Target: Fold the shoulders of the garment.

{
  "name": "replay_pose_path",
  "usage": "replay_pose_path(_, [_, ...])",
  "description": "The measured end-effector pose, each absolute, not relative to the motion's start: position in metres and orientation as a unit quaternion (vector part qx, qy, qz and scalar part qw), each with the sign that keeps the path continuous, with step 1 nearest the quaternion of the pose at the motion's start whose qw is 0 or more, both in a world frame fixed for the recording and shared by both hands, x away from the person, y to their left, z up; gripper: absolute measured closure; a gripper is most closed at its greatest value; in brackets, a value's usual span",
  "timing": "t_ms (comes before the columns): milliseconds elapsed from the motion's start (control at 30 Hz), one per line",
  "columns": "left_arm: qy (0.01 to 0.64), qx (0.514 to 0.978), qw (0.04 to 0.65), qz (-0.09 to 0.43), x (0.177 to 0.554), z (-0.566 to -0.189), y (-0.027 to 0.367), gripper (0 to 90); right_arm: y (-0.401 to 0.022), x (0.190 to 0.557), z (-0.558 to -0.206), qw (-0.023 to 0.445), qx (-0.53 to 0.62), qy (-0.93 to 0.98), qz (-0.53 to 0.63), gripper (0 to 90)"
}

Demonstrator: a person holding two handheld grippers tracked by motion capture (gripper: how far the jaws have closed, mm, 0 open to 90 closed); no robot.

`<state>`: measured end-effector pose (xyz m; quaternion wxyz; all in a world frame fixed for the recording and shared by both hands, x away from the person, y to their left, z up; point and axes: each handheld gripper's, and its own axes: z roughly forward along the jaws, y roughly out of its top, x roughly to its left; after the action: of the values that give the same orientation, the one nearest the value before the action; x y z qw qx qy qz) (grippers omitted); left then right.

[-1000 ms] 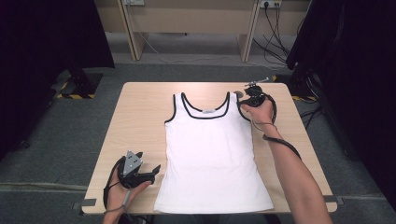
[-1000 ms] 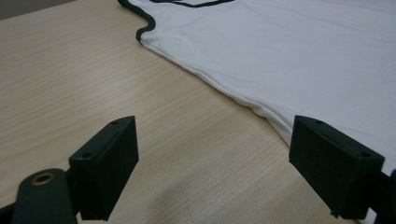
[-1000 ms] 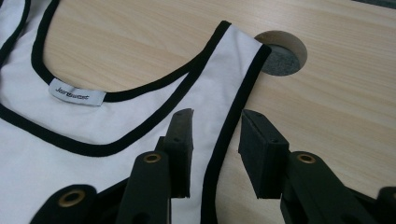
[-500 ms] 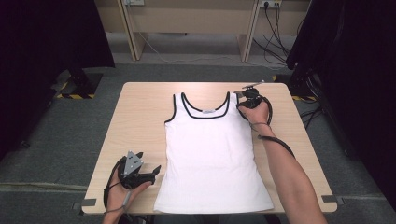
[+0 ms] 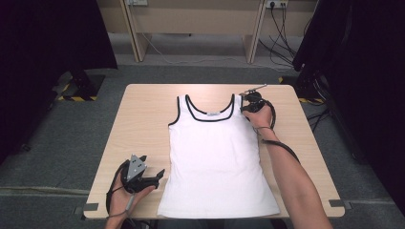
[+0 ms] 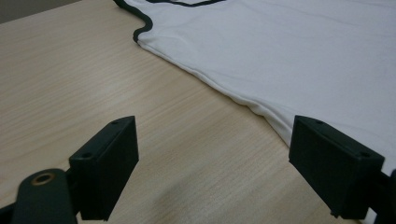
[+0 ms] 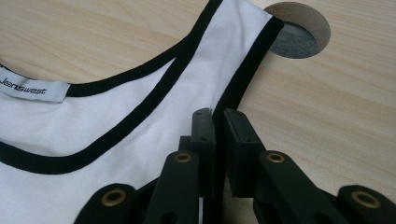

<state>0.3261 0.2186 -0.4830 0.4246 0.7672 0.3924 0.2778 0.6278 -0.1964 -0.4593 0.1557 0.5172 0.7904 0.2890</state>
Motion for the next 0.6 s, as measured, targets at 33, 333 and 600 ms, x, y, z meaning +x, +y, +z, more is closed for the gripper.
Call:
replay_pose_path(33, [0.393,0.768,0.424,0.278,0.326,-0.483,0.218,15.0,-0.195,0.627,-0.46,0.158,0.514,0.792,0.29,85.8])
replay_pose_path(333, [0.394,0.766,0.426,0.277,0.326,-0.483,0.219,15.0,-0.198,0.623,-0.455,0.146,0.517,0.781,0.319,87.3])
replay_pose_path(600, [0.394,0.766,0.424,0.278,0.326,-0.483,0.218,15.1,-0.196,0.612,-0.444,0.153,0.497,0.784,0.339,87.3])
